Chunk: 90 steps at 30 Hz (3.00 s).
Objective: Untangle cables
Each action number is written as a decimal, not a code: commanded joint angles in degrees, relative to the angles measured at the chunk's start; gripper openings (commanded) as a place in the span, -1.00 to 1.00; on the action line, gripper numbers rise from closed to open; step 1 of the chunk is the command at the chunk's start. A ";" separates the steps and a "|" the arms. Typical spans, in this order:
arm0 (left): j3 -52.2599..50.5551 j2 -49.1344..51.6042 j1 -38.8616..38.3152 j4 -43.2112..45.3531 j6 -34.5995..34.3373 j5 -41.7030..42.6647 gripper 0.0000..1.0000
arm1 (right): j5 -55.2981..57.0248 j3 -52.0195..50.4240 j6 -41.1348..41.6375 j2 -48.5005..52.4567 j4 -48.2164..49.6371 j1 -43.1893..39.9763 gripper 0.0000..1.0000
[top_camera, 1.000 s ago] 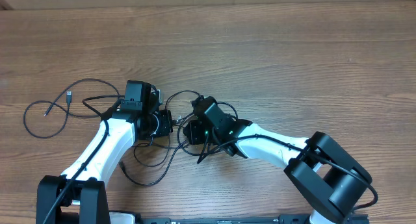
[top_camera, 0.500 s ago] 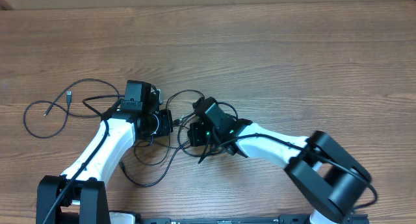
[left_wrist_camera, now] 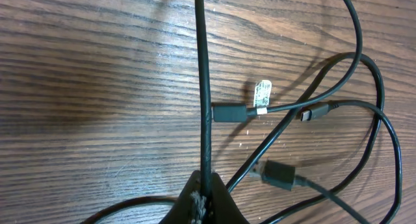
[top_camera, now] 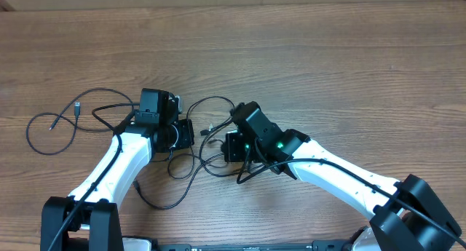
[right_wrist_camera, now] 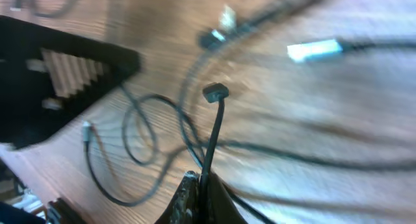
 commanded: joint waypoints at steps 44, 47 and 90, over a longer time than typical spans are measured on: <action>-0.31 -0.22 -0.37 0.39 1.40 0.02 -0.91 | -4.81 -0.20 17.86 -1.01 -16.22 -1.53 -0.92; -0.31 -0.22 -0.37 0.37 1.40 0.02 -0.91 | -0.13 -0.20 21.94 -0.74 -15.96 -0.02 -0.92; -0.31 -0.22 -0.39 -2.80 1.64 -5.95 -0.73 | 2.58 -0.17 18.73 8.63 -3.56 -2.69 -0.20</action>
